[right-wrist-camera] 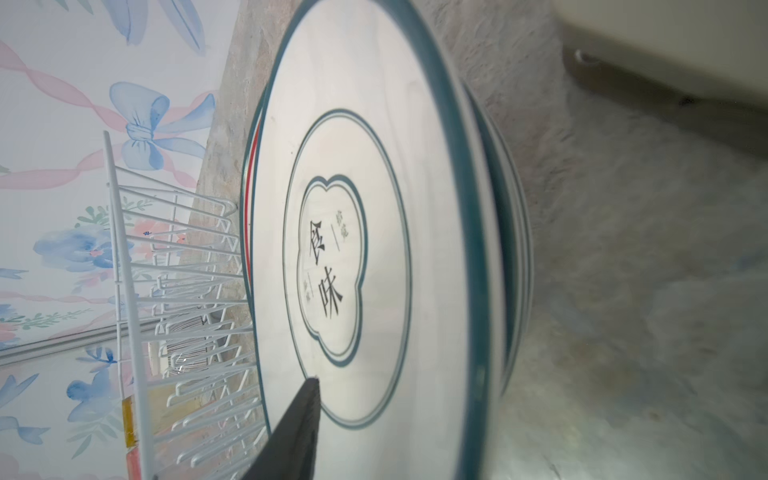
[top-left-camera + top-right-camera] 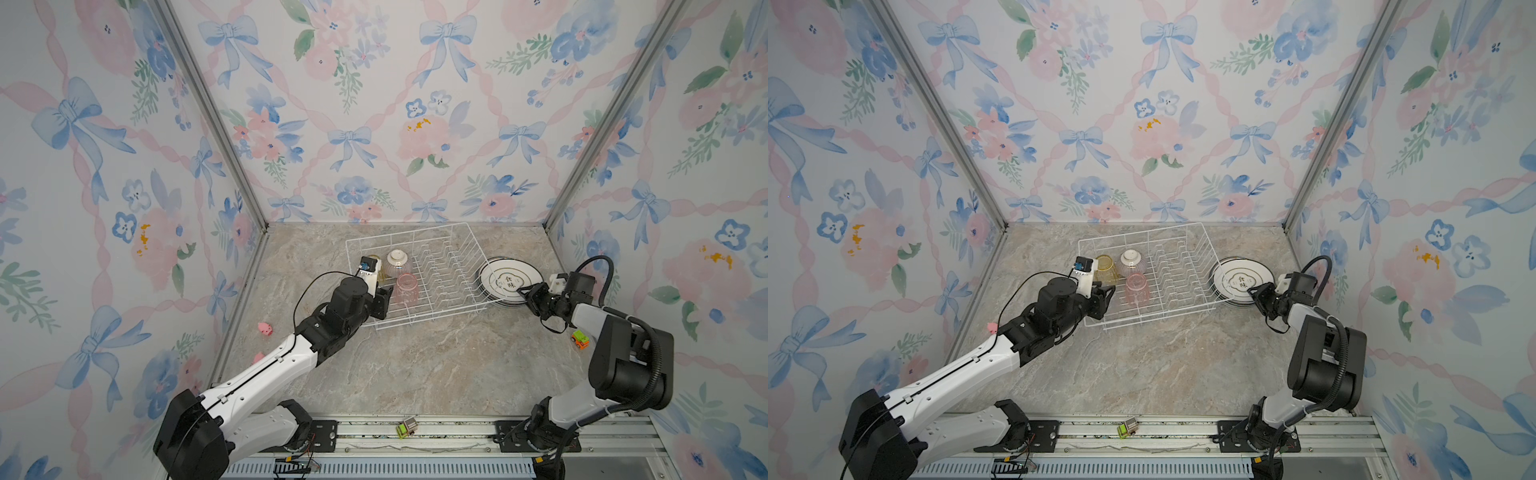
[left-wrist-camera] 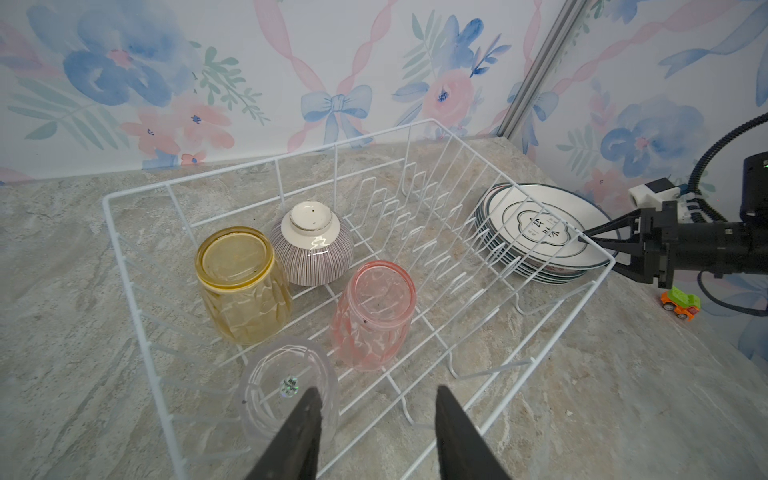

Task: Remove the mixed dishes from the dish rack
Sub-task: 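Open the right gripper and draw it back from the stack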

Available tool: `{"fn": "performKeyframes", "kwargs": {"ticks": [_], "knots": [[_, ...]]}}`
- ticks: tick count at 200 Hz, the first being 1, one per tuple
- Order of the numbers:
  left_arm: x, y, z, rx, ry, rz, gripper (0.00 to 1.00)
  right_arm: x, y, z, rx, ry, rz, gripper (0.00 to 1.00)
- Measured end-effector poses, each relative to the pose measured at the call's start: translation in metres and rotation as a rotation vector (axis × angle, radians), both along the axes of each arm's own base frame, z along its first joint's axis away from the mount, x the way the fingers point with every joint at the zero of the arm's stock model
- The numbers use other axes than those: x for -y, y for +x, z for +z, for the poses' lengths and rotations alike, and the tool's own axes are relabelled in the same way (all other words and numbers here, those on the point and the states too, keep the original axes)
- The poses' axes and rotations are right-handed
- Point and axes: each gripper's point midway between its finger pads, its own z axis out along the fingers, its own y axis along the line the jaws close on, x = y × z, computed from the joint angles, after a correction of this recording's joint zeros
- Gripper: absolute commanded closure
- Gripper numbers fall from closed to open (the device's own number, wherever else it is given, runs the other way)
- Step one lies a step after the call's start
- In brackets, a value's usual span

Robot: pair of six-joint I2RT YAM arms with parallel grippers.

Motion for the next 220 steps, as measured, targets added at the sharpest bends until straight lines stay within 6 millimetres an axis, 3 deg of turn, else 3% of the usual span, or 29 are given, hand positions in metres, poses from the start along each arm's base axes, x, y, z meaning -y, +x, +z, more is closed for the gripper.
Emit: {"fn": "performKeyframes", "kwargs": {"ticks": [59,101,156,178,220], "knots": [[-0.008,-0.003,-0.001,0.000,0.000,0.011,0.55,0.008,-0.014,0.010,-0.042,-0.121,0.028,0.45],[-0.010,-0.003,-0.001,0.002,-0.004,0.015,0.54,0.014,-0.027,0.003,-0.108,-0.196,0.042,0.42],[-0.020,-0.005,-0.023,-0.042,0.019,0.037,0.55,0.016,-0.033,0.002,-0.138,-0.249,0.054,0.42],[-0.036,-0.001,-0.030,-0.055,0.018,0.094,0.60,0.019,-0.040,0.027,-0.095,-0.306,0.044,0.44],[-0.077,0.003,-0.041,-0.085,0.004,0.221,0.65,0.010,-0.042,0.103,0.099,-0.391,0.059,0.50]]}}
